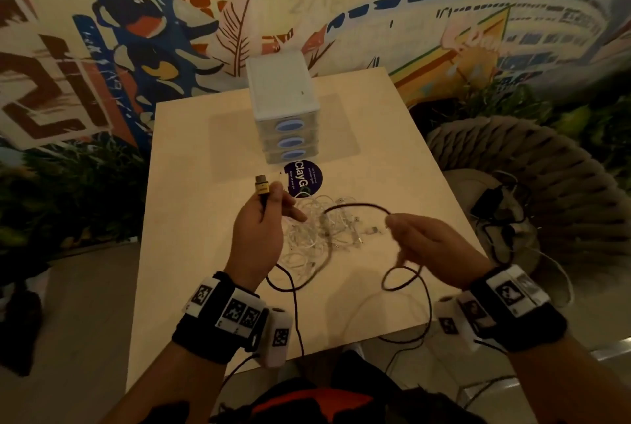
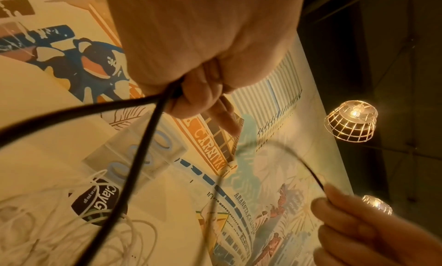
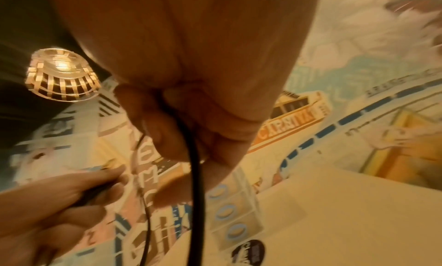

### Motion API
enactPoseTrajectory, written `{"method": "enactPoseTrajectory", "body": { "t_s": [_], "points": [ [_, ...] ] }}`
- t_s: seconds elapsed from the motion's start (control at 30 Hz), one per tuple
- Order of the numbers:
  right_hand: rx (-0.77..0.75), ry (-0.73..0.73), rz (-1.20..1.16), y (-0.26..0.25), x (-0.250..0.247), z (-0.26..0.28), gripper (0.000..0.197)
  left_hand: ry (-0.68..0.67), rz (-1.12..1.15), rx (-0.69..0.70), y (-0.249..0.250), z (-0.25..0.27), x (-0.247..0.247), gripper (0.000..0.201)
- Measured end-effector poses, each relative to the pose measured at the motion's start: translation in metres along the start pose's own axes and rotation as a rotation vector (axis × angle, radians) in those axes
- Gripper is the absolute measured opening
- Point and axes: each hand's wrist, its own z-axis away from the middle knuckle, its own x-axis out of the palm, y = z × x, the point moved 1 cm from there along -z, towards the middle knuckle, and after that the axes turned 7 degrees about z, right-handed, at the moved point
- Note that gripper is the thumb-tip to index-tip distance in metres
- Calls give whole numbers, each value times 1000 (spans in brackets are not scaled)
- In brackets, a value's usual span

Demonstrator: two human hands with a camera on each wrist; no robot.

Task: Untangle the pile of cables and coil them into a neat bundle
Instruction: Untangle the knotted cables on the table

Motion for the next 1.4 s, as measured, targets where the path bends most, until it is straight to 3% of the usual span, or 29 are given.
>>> {"method": "enactPoseTrajectory", "body": {
  "t_s": [0.1, 0.17, 0.3, 0.37, 0.47, 0.67, 0.8, 0.87, 0.97, 1.0, 1.07, 1.17, 1.3, 1.4],
  "points": [
    [67, 99, 17, 29, -21, 9, 47, 39, 87, 4, -4, -3, -2, 42],
    [143, 73, 68, 54, -30, 23, 52, 43, 200, -7, -2, -5, -5, 41],
    [391, -238, 201, 127, -18, 64, 43, 107, 306, 19, 8, -13, -17, 40],
    [521, -384, 279, 163, 5, 86, 54, 144, 351, 22, 9, -17, -22, 40],
    [601, -489, 275, 197, 55, 105, 56, 136, 423, 13, 8, -18, -23, 41],
    [419, -641, 457, 166, 125, 67, 35, -59, 506, -68, 10, -2, 1, 42],
    [349, -728, 761, 151, 114, 46, 62, -227, 573, -167, 14, 6, 12, 41],
    [259, -616, 769, 125, 87, 39, 56, -334, 572, -195, 15, 10, 16, 37],
    [84, -241, 351, 63, 54, 26, 52, -458, 532, -148, 12, 17, 24, 22],
    [40, -202, 224, 41, 49, 19, 57, -476, 532, -129, 12, 19, 28, 21],
    [2, -299, 91, 11, 56, 2, 49, -482, 542, -103, 12, 21, 36, 21],
    [-26, -435, 95, -8, 77, -15, 30, -456, 533, -64, 15, 19, 44, 8],
    [-66, -383, 140, -2, 82, -19, 38, -390, 415, -87, 8, 10, 39, 28],
    [-114, -366, 157, 9, 82, -11, 30, -302, 319, -161, 2, 9, 36, 37]
  ]
}}
